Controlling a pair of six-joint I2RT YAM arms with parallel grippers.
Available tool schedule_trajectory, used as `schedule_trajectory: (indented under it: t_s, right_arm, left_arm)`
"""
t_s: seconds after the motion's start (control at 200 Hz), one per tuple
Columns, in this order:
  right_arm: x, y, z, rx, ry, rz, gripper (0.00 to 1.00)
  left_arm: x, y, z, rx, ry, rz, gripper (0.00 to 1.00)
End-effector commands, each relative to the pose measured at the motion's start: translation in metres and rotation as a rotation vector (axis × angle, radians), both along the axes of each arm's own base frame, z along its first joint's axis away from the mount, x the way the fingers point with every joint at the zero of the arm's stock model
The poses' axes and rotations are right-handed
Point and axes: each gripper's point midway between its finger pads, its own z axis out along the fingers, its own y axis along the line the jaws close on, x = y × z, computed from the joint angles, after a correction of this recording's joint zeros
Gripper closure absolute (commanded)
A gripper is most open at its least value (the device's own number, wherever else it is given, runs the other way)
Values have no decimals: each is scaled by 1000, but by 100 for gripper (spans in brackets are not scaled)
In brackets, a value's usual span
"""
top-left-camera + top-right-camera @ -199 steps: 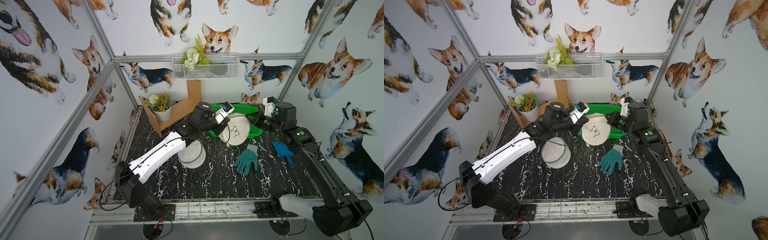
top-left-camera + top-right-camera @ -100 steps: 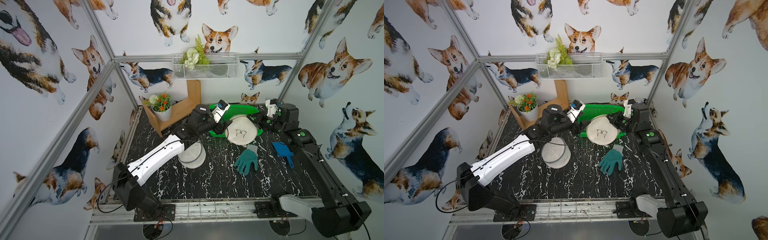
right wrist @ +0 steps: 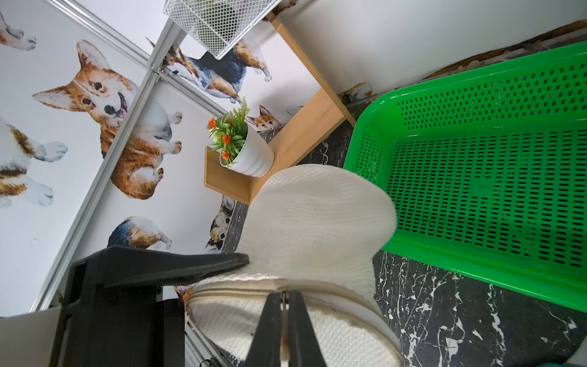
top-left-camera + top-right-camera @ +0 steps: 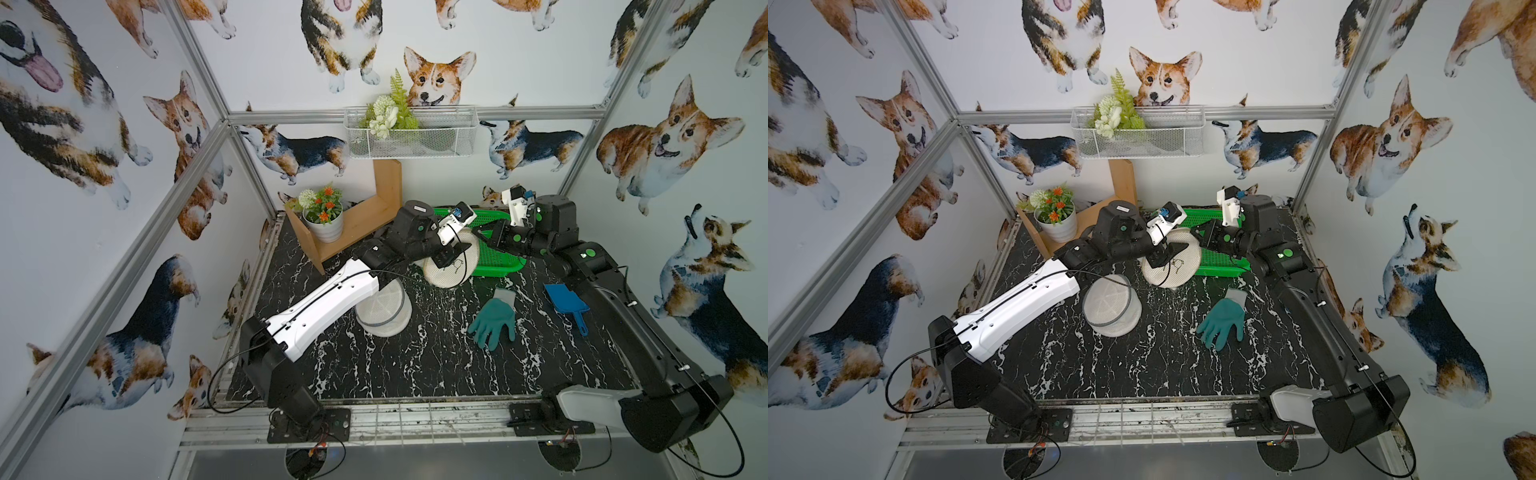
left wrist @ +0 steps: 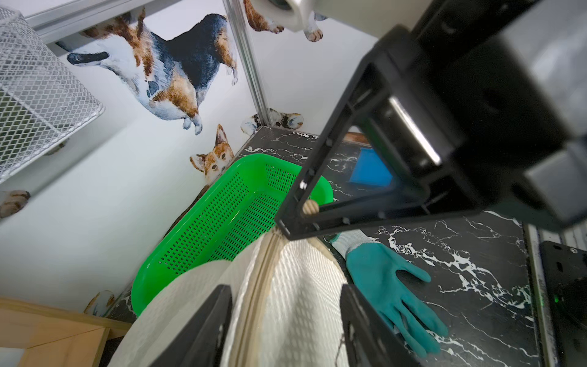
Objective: Turn the laundry bag inside out
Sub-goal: Zip the zipper on the laundry bag.
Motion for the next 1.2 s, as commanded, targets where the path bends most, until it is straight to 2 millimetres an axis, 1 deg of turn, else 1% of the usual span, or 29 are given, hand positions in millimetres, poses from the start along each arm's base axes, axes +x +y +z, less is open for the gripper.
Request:
schedule_trajectory:
  t_s: [0.0, 0.15, 0.23, 0.39, 0.51, 0.515, 0.661, 0.756, 0.856, 0.946, 1.041, 1.081, 1.091, 1.106, 1.196]
  right_arm:
    - [-5, 5, 8, -50, -63, 57, 100]
    - [-12, 12, 12, -78, -109, 115, 100]
    - [-14, 15, 11, -91, -118, 134, 100]
    - [-18, 20, 10, -101, -126, 155, 100]
    - [-19, 21, 9, -105, -129, 162, 100]
    - [-19, 21, 9, -105, -129, 161, 100]
    - [-16, 16, 9, -107, -132, 128, 100]
    - [-10, 7, 9, -116, -127, 53, 100]
    - [0, -15, 2, -85, -73, -76, 100]
    - [7, -41, -15, 24, 32, -188, 100]
    - [4, -61, -38, 150, 132, -273, 100]
    - [4, -64, -52, 181, 173, -294, 100]
    - [-1, -65, -47, 194, 161, -297, 100]
    - [-3, -65, -48, 204, 165, -299, 100]
    - [-8, -63, -64, 247, 223, -302, 100]
  left_arm:
    - [-1, 4, 0, 32, -22, 0, 43]
    - [0, 4, 0, 37, -30, 4, 47]
    - [2, 3, -1, 36, -26, 6, 50]
    - [3, 1, -1, 32, -17, 1, 59]
    - [1, -2, -2, 33, -6, -15, 74]
    - [1, -2, -2, 33, -6, -16, 76]
    - [-1, -4, -3, 30, 7, -28, 100]
    - [-1, -3, -2, 26, 7, -23, 100]
    - [1, 0, 2, 5, -2, 4, 100]
    - [3, 4, 10, -36, -19, 39, 100]
    - [6, 11, 22, -112, -45, 91, 100]
    - [8, 15, 28, -151, -55, 121, 100]
    - [8, 16, 29, -159, -56, 128, 100]
    - [8, 17, 30, -174, -58, 137, 100]
    - [9, 21, 38, -251, -56, 171, 100]
